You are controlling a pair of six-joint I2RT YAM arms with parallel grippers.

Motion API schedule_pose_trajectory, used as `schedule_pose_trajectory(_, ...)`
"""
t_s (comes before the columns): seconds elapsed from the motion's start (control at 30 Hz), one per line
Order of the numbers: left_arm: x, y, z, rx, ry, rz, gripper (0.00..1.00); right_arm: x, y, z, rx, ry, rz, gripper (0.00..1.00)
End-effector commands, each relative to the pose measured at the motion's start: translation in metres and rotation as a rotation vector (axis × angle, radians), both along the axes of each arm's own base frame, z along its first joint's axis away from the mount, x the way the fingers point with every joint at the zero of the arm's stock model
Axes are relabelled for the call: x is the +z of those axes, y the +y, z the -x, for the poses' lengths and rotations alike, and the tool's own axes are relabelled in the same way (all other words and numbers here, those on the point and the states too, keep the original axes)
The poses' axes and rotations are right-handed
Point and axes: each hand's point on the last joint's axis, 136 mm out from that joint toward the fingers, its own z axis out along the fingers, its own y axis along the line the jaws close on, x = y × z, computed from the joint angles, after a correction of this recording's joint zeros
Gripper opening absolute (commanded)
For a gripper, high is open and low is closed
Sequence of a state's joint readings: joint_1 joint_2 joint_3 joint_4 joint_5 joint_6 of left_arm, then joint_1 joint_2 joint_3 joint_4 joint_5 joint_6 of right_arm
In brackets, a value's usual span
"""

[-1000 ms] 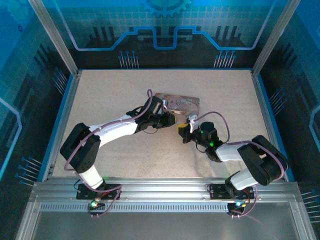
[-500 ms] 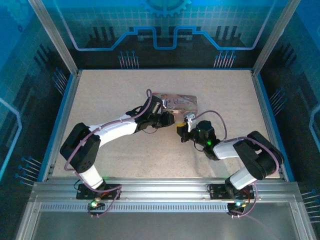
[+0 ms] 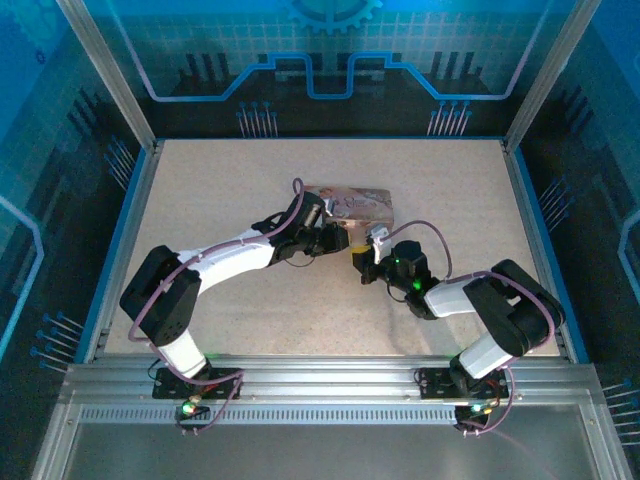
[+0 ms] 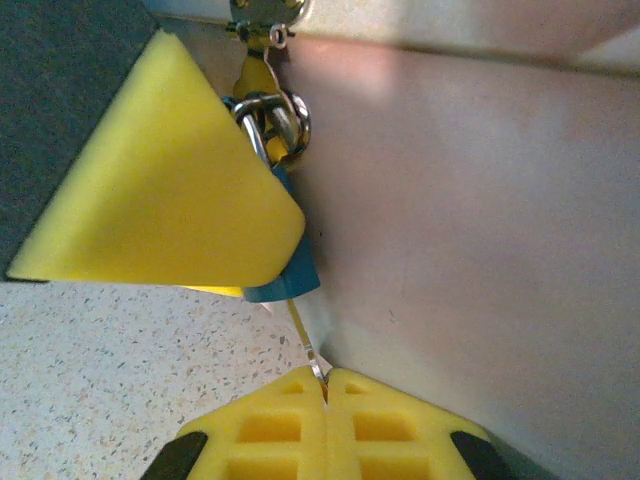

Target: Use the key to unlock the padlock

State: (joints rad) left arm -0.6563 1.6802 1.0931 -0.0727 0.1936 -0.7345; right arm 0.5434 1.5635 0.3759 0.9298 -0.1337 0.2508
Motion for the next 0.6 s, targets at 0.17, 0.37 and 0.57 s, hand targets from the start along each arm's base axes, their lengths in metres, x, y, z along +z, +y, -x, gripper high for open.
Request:
schedule_pose_trajectory(0.17,0.025,-0.020,0.011,-0.108,-0.050,0.066,0.20,0.051,-0.003,-0.020,-0.055,-0.157,-0.044,0.00)
schedule_pose_trajectory(0.37,0.021,-0.019,0.011,-0.110,-0.044,0.059,0.20,0.056,-0.002,-0.020,-0.043,-0.169,-0.021,0.00)
schedule_pose_trajectory(0.57,0.021,-0.020,0.010,-0.109,-0.045,0.060,0.20,0.052,0.001,-0.018,-0.025,-0.158,0.013,0.00)
